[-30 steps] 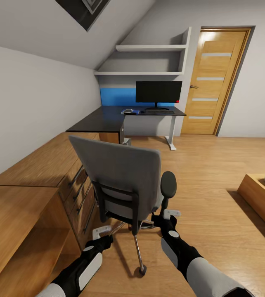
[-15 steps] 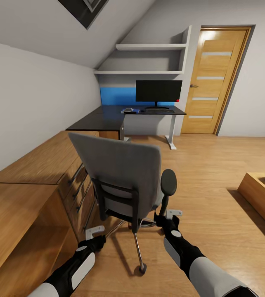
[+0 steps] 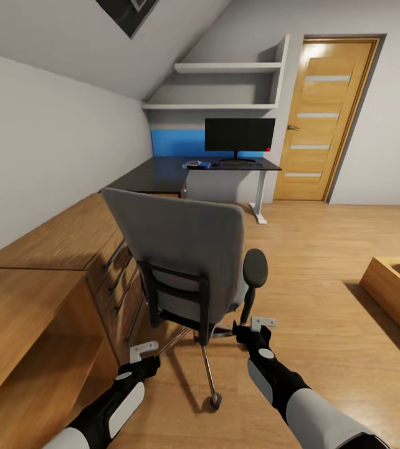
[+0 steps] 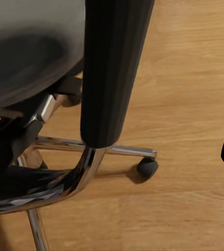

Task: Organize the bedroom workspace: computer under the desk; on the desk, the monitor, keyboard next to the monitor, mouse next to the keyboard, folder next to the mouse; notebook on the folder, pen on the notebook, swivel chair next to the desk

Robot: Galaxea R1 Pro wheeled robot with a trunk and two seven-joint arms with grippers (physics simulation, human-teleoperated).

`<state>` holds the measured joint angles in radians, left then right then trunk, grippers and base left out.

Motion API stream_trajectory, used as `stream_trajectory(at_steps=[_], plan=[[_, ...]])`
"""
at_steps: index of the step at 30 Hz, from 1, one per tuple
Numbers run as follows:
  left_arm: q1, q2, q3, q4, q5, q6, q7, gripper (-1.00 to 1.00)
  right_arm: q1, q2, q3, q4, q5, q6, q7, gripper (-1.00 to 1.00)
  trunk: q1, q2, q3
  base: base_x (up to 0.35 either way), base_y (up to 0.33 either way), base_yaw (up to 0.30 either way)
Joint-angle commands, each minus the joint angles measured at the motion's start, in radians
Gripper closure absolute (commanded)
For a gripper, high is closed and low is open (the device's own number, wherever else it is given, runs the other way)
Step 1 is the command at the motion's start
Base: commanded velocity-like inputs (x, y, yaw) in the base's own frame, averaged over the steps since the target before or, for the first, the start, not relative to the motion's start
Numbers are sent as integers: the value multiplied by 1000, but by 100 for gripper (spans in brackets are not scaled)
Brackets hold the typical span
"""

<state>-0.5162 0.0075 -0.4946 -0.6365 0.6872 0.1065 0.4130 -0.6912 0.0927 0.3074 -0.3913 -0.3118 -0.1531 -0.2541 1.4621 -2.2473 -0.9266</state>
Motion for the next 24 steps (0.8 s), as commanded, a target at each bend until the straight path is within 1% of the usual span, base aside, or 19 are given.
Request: stream_trajectory(at_steps=[1, 23, 24], plan=[[-1, 0, -5, -2, 3, 4, 8, -100, -1, -1, 9, 0, -10, -5, -6, -100, 4, -8, -4, 0, 0, 0], [-1, -1, -5, -2, 3, 4, 9, -100, -1, -1, 9, -2, -8, -5, 4, -100, 88, -162, -73, 0, 0, 0], [-1, -1, -6, -1, 3, 4, 8, -100, -1, -1, 9, -1, -8, -5, 4, -100, 88, -162, -73, 0, 0, 0]])
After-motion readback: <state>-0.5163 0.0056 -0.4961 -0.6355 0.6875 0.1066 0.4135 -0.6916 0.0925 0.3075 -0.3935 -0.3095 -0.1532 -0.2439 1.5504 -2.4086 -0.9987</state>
